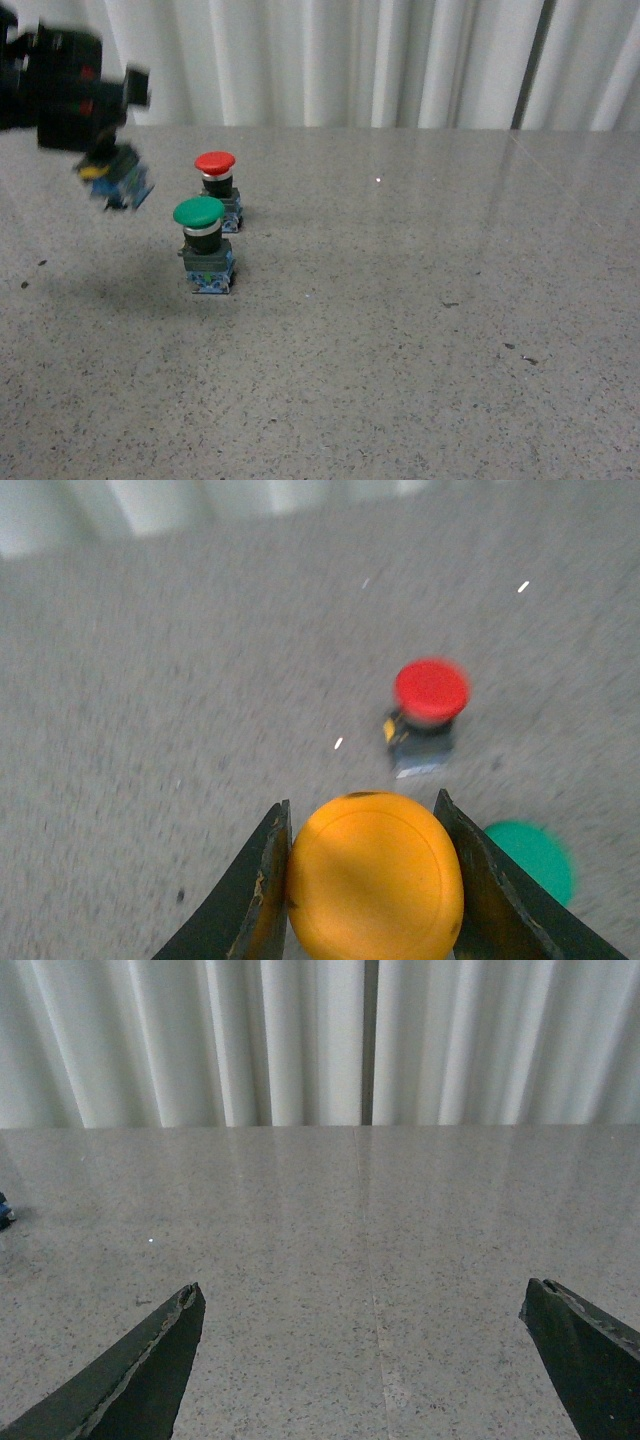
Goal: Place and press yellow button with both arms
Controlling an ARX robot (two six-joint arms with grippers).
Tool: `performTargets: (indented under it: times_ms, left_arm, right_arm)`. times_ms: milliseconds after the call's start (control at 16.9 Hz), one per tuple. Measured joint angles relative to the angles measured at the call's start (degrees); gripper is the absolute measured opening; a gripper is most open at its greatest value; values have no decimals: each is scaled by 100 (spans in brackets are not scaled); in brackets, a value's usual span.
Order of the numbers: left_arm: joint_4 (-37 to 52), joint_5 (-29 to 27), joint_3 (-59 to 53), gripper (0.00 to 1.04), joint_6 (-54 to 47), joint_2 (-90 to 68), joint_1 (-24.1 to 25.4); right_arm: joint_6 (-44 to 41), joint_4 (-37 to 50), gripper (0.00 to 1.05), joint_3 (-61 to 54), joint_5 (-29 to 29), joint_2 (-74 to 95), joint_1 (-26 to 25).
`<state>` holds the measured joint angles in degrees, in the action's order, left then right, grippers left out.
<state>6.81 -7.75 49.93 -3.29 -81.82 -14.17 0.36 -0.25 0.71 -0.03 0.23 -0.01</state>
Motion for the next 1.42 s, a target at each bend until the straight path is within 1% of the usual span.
performTargets:
  times_ms: [236, 413, 472, 709, 945, 1004, 1181, 1417]
  left_arm:
    - [-179, -164, 1178, 35, 173, -98, -999]
    - [-350, -170, 2050, 34, 675, -1274, -1714]
    - [-369, -160, 2203, 34, 859, -1639, -1840]
    - [-258, -170, 2505, 34, 1338, -2498, -2153]
    - [-151, -125, 2538, 34, 1759, -2962, -2225]
    - [-170, -291, 2559, 34, 1934, -3075, -2315]
    - [-221, -356, 2861, 34, 2155, -3405, -2354]
    - [-313, -409, 2979, 35, 2288, -3558, -2378]
  right_arm:
    - [0, 0, 98, 0, 2, 0, 0]
    - [0, 0, 98, 0, 0, 0, 0]
    - [0, 0, 98, 0, 0, 0, 0]
    - [0, 0, 98, 0, 0, 0, 0]
    - [0, 0, 98, 0, 0, 0, 0]
    - [0, 0, 98, 0, 2, 0, 0]
    - [0, -2, 98, 0, 2, 0, 0]
    - [0, 2, 98, 0, 0, 0, 0]
